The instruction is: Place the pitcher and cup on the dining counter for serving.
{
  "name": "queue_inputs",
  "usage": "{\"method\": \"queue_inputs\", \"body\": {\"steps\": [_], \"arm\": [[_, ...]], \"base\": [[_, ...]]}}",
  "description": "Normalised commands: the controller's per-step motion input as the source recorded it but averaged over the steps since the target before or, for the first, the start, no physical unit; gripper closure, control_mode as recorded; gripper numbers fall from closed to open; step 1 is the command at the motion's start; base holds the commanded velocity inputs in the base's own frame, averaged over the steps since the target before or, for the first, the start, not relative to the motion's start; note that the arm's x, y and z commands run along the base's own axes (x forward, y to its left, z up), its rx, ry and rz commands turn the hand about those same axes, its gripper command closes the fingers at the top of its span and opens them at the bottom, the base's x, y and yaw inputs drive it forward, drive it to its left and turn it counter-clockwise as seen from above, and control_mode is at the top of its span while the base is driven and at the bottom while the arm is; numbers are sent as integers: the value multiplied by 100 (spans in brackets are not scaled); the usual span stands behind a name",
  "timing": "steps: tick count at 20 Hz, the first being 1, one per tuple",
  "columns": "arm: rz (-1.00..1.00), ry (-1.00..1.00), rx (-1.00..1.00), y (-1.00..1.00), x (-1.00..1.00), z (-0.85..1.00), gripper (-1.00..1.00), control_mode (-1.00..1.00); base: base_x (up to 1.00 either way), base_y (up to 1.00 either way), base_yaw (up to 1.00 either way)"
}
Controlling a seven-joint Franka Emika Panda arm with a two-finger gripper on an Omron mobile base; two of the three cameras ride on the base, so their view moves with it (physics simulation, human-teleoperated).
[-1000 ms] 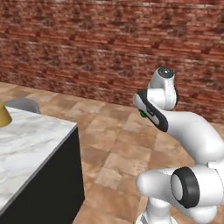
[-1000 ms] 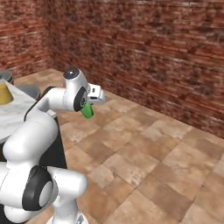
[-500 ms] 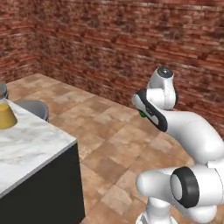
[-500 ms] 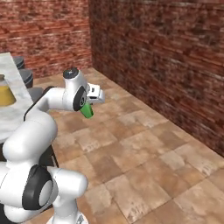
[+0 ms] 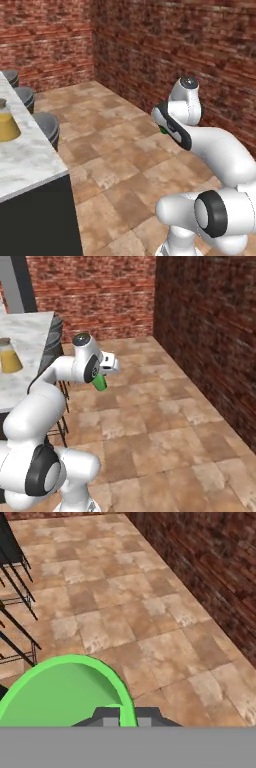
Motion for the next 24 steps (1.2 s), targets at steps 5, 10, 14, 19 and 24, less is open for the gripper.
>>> {"method": "queue_inputs", "body": {"steps": [5, 10, 14, 19, 24], "arm": [[0, 0, 0, 0, 0, 0, 100, 100], [0, 0, 0, 0, 0, 0, 100, 100], [0, 0, 0, 0, 0, 0, 100, 100], [0, 0, 0, 0, 0, 0, 100, 100], [0, 0, 0, 0, 0, 0, 100, 100]], "base": [[58, -74, 58], [67, -65, 61], [73, -64, 60], [73, -69, 57], [74, -68, 57]]}}
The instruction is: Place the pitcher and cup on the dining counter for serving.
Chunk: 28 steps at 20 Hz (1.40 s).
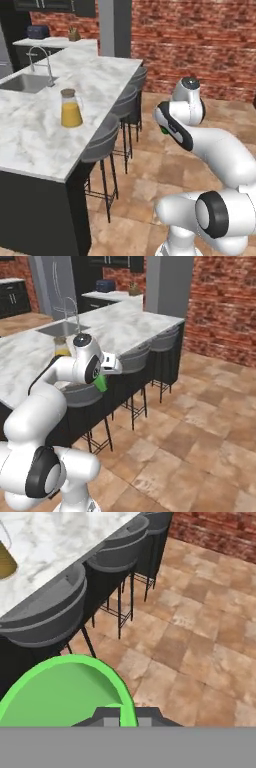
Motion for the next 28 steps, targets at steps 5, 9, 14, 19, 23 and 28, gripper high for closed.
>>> {"method": "queue_inputs", "body": {"steps": [5, 9, 14, 19, 23, 28], "arm": [[0, 0, 0, 0, 0, 0, 100, 100], [0, 0, 0, 0, 0, 0, 100, 100], [0, 0, 0, 0, 0, 0, 100, 100], [0, 0, 0, 0, 0, 0, 100, 100], [0, 0, 0, 0, 0, 0, 100, 100], [0, 0, 0, 0, 0, 0, 100, 100]], "base": [[79, -62, 59], [73, -63, 59], [65, -66, 59], [59, -60, 58], [55, -48, 56], [48, -36, 51]]}}
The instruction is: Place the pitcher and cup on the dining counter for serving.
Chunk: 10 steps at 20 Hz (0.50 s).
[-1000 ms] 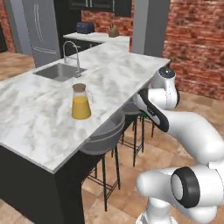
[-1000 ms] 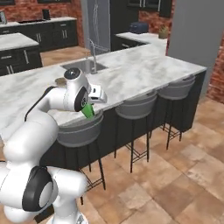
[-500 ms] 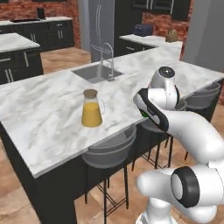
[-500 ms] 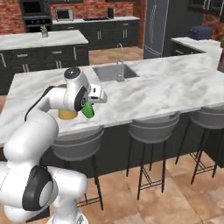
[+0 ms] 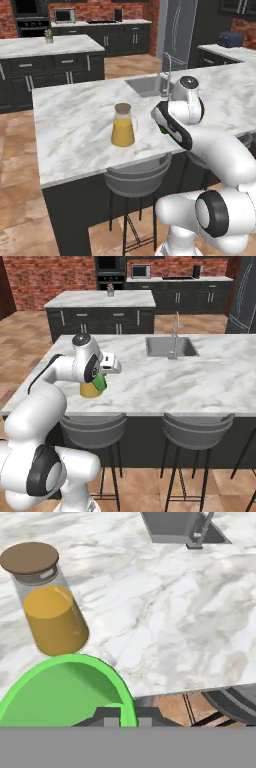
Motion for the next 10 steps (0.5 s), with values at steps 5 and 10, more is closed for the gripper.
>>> {"method": "queue_inputs", "body": {"steps": [5, 10], "arm": [[0, 0, 0, 0, 0, 0, 100, 100], [0, 0, 0, 0, 0, 0, 100, 100]], "base": [[35, -42, 39], [14, -53, 22]]}}
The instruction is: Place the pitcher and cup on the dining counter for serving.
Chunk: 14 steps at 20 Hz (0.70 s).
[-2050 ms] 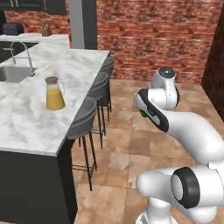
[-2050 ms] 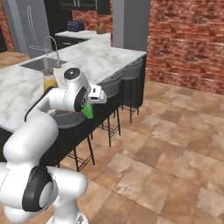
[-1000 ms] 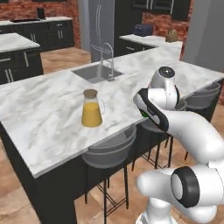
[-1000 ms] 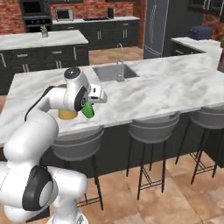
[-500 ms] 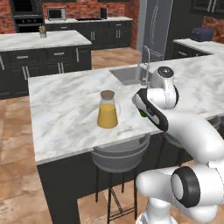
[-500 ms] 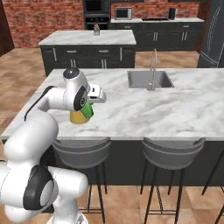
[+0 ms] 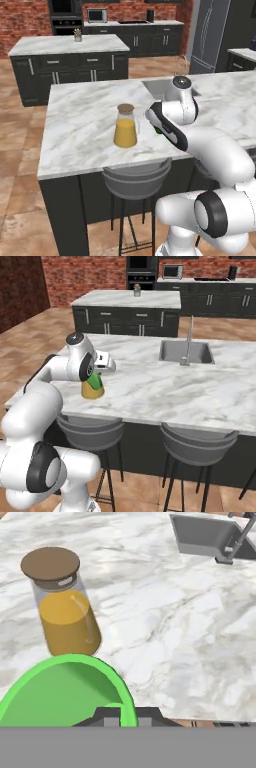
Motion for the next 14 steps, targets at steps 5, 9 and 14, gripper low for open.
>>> {"method": "queue_inputs", "body": {"steps": [5, 9, 14], "arm": [[1, -3, 1, -8, 6, -6, 100, -100], [4, -9, 3, -19, 41, -41, 100, -100], [2, 0, 3, 0, 37, -25, 100, -100]], "base": [[12, -43, 9], [0, 0, 0], [0, 0, 0]]}}
